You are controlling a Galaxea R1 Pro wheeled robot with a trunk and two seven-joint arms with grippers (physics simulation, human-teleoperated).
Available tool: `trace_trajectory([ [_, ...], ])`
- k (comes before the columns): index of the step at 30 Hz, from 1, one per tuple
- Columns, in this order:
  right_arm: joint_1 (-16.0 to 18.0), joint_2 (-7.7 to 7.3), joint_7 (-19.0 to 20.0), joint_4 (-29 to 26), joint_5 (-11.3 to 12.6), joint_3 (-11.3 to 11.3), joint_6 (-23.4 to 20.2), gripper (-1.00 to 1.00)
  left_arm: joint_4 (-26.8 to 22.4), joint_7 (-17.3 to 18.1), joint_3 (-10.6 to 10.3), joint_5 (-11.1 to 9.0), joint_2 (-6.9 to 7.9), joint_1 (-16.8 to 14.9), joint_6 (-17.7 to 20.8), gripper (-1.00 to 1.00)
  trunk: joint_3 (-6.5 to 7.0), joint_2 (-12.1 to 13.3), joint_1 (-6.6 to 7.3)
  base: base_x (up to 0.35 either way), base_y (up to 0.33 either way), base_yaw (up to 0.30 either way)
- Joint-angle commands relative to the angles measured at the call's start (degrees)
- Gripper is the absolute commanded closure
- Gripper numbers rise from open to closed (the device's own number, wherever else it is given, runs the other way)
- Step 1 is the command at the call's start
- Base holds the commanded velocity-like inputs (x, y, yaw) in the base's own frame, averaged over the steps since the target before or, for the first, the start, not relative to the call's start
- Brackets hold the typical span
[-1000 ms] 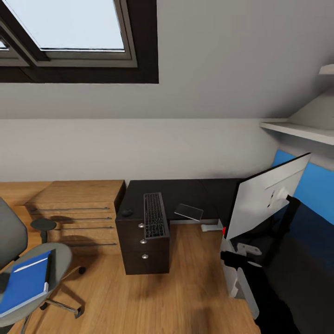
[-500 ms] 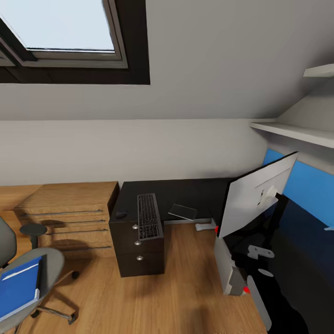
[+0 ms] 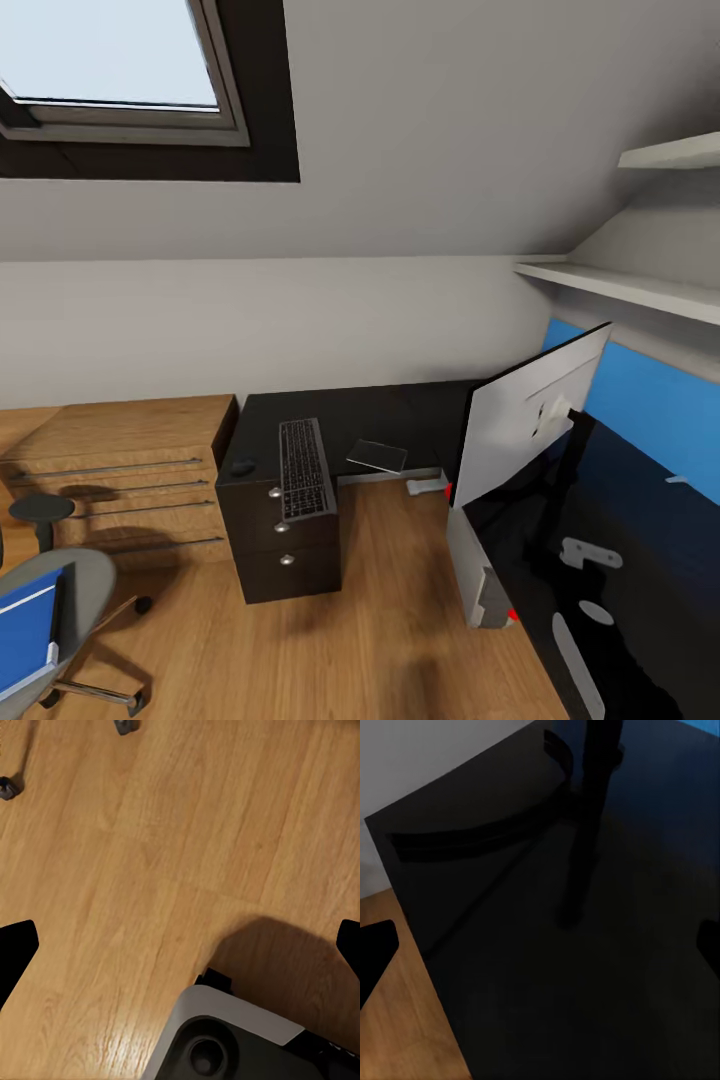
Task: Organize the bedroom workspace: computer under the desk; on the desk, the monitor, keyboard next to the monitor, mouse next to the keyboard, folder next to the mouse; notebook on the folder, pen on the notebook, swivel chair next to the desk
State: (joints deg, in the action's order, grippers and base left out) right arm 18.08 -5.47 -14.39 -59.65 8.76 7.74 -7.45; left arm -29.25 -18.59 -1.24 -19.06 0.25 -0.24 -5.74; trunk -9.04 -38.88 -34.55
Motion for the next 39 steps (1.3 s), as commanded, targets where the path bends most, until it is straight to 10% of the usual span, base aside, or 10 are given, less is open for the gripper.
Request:
trace_trajectory([
  [1, 0.0, -0.03, -0.2, 0.3, 0.4, -0.1, 0.0, -1.0, 0.0, -0.1, -0.1, -0.5, 0.02, 0.0, -0.2, -1.0, -0.09, -0.1, -0.02, 0.0, 0.0, -0.001],
  [6, 0.1, -0.12, -0.2, 6.7, -0.7, 0.0, 10.1, -1.0, 0.0, -0.2, -0.1, -0.5, 0.03, 0.0, -0.2, -1.0, -0.09, -0.1, -0.02, 0.0, 0.0, 0.0],
  [12, 5.4, -3.68, -0.8, 19.7, -1.1, 0.4, 17.0, -1.0, 0.0, -0.1, -0.2, -0.5, -0.12, 0.0, -0.2, -1.0, -0.09, -0.1, -0.02, 0.0, 0.0, 0.0],
  [15, 12.1, -4.99, -1.1, 27.8, -1.1, 0.5, 17.6, -1.0, 0.0, -0.1, -0.2, -0.5, -0.1, 0.0, -0.2, -1.0, -0.09, -0.1, -0.02, 0.0, 0.0, 0.0],
  [18, 26.7, -8.66, -1.5, 44.8, -1.1, 0.6, 21.8, -1.0, 0.0, -0.1, -0.2, -0.5, -0.18, 0.0, -0.7, -1.0, -0.09, -0.1, -0.02, 0.0, 0.0, 0.0],
  [20, 28.6, -9.14, -1.8, 46.8, -1.1, 0.5, 23.9, -1.0, 0.0, -0.1, -0.2, -0.5, -0.17, 0.0, -1.1, -1.0, -0.09, -0.1, -0.02, 0.0, 0.0, 0.0],
  [39, 30.6, -9.4, -2.1, 51.9, -1.0, 0.4, 29.3, -1.0, -0.1, -0.5, 0.2, -0.5, 0.28, 0.0, -6.7, -1.0, -0.09, -0.1, -0.02, 0.0, 0.0, 0.0],
])
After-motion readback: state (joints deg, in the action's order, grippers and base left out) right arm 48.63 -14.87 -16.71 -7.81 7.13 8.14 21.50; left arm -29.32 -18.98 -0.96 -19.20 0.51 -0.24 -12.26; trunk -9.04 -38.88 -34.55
